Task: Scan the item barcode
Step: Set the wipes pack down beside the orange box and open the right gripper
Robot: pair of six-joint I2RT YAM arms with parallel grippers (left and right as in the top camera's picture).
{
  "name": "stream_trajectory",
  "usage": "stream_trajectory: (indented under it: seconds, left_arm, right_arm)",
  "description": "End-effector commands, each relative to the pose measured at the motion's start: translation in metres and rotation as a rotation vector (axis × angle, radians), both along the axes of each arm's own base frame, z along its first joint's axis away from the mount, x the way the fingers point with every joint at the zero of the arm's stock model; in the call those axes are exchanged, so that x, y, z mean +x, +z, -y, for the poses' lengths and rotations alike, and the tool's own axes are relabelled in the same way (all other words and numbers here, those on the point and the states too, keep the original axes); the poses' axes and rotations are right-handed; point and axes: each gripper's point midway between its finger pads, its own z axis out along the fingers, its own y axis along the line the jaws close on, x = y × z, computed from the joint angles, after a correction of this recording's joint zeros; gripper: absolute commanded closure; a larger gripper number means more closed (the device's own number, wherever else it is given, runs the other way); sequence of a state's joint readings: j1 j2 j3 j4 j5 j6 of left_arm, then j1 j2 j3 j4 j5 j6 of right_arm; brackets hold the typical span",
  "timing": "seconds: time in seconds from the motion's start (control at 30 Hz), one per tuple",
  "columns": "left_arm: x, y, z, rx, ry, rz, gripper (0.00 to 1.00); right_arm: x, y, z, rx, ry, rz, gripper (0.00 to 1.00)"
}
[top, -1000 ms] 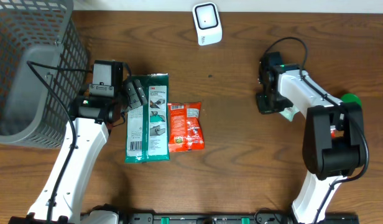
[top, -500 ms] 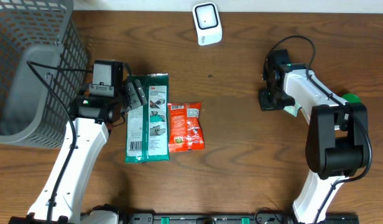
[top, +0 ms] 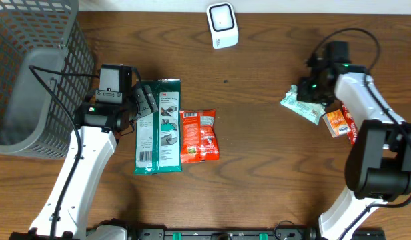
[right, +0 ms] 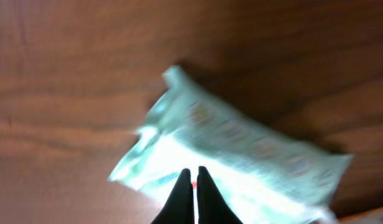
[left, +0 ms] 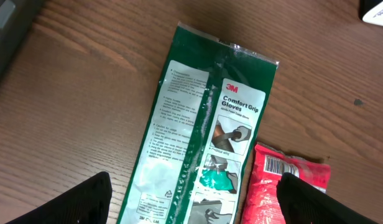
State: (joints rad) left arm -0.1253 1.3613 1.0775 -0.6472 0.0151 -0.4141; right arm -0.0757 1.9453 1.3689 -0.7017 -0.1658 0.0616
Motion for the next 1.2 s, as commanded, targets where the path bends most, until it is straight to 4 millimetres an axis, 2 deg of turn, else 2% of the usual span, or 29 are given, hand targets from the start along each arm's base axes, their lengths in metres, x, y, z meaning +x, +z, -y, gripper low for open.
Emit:
stream_trajectory:
  seconds: [0.0, 0.13, 0.27, 0.6, 0.87, 0.97, 1.07, 1.17]
  left_arm:
    - [0.001, 0.002, -0.004, 0.023, 0.002, 0.006, 0.15]
    - [0.001, 0.002, -0.004, 0.023, 0.002, 0.006, 0.15]
    - [0.001, 0.002, -0.004, 0.023, 0.002, 0.006, 0.15]
    - [0.001, 0.002, -0.004, 0.023, 0.002, 0.006, 0.15]
    - [0.001, 0.002, -0.004, 0.023, 0.002, 0.006, 0.15]
    - [0.001, 0.002, -0.004, 0.023, 0.002, 0.006, 0.14]
    - [0.001, 0.002, -0.004, 0.023, 0.002, 0.006, 0.15]
    - [0.001, 0.002, -0.004, 0.023, 0.002, 0.006, 0.15]
  right_arm:
    - [0.012, 0.018, 0.021, 0.108, -0.118, 0.063, 0.99]
    - [0.007, 0.014, 0.062, 0.029, -0.236, 0.052, 0.98]
    - [-0.002, 0.004, 0.081, -0.006, -0.281, 0.029, 0.98]
    - [-0.003, -0.024, 0.079, -0.007, -0.277, 0.083, 0.97]
    - [-0.035, -0.037, 0.056, 0.087, -0.254, -0.052, 0.98]
    - [-0.046, -0.038, 0.054, 0.092, -0.255, -0.097, 0.96]
    - [-0.045, -0.031, 0.054, 0.087, -0.252, -0.088, 0.94]
    - [-0.038, -0.014, 0.056, 0.083, -0.251, -0.058, 0.93]
